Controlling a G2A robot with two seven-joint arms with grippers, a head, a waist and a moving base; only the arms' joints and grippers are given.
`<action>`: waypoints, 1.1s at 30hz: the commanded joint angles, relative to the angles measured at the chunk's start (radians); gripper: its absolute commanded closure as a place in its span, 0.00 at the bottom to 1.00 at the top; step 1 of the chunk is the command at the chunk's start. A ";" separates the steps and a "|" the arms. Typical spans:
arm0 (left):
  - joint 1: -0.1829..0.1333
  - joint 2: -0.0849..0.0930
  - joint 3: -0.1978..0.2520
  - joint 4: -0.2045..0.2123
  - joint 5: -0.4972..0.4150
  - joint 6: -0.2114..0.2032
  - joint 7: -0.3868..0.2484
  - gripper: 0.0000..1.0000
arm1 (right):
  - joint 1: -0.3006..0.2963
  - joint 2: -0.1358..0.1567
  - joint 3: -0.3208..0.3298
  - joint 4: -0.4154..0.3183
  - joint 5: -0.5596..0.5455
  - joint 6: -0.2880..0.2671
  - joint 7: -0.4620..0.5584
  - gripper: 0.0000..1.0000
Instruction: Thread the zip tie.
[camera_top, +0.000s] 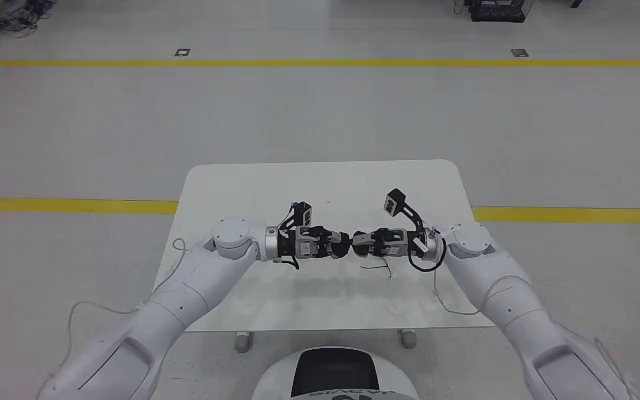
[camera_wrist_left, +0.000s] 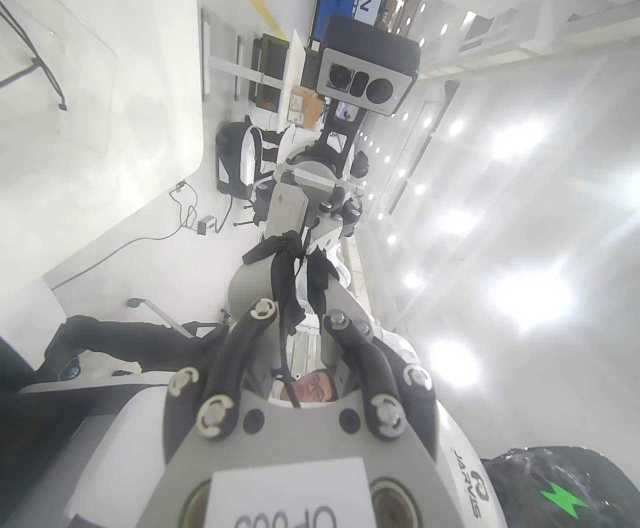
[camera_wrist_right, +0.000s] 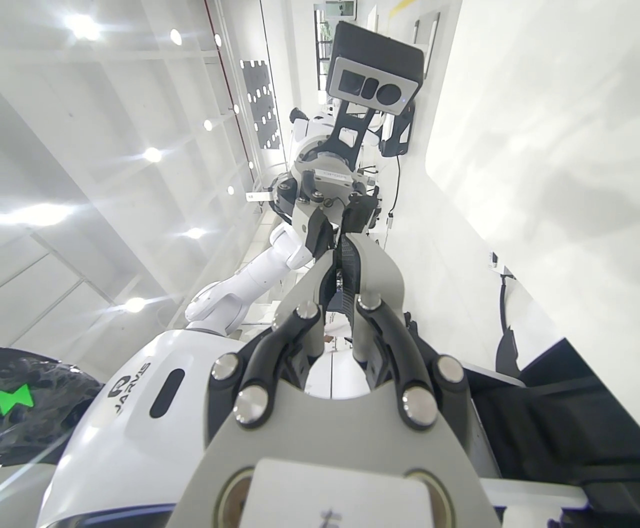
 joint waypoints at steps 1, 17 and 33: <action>0.000 0.000 0.000 0.000 0.001 0.000 0.000 0.92 | 0.001 -0.001 0.000 0.003 0.001 0.001 0.003 1.00; -0.002 -0.003 -0.003 0.008 0.008 -0.003 -0.005 1.00 | 0.010 -0.007 0.002 0.027 0.021 0.020 0.016 0.00; 0.016 0.009 -0.042 -0.003 0.032 -0.089 0.010 1.00 | -0.006 0.005 0.043 0.006 0.020 0.028 0.011 0.00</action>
